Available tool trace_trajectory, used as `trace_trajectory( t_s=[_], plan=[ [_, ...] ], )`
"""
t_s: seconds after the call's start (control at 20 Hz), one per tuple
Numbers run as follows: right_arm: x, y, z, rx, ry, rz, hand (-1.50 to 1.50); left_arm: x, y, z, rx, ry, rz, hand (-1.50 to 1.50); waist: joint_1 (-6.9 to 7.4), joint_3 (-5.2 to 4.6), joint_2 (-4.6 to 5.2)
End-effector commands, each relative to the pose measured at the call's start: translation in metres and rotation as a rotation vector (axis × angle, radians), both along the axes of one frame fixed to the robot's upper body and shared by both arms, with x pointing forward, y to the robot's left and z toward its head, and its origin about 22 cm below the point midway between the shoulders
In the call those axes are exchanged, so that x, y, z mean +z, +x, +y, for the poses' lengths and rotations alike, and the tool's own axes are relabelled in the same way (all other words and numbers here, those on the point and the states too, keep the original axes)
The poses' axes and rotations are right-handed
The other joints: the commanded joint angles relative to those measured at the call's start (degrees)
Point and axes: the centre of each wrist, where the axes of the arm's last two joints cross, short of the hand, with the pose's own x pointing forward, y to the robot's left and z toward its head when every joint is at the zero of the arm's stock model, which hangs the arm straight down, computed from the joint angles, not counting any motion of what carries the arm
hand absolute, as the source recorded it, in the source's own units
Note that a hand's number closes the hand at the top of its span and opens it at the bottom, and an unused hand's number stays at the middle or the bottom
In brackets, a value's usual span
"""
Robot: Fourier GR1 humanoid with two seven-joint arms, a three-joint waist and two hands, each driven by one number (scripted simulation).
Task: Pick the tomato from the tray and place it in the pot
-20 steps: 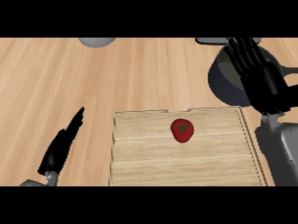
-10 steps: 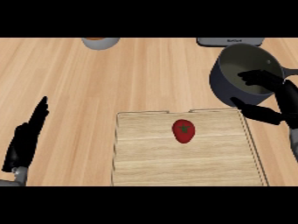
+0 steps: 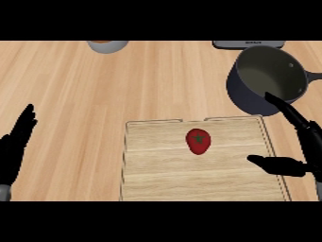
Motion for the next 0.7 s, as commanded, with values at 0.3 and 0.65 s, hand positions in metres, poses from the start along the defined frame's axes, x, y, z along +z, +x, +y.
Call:
trace_trajectory(
  t_s=[0.3, 0.65],
  plan=[
    [0.080, 0.031, 0.058, 0.105, -0.263, 0.255, -1.50, 0.009, 0.005, -0.005, -0.007, 0.004, -0.019, 0.00, 1.32, -0.05, 0.21],
    [0.060, 0.059, 0.101, 0.163, -0.559, 0.574, -1.50, 0.011, 0.009, 0.013, -0.027, 0.011, -0.006, 0.00, 2.67, -0.12, 0.64]
  ],
)
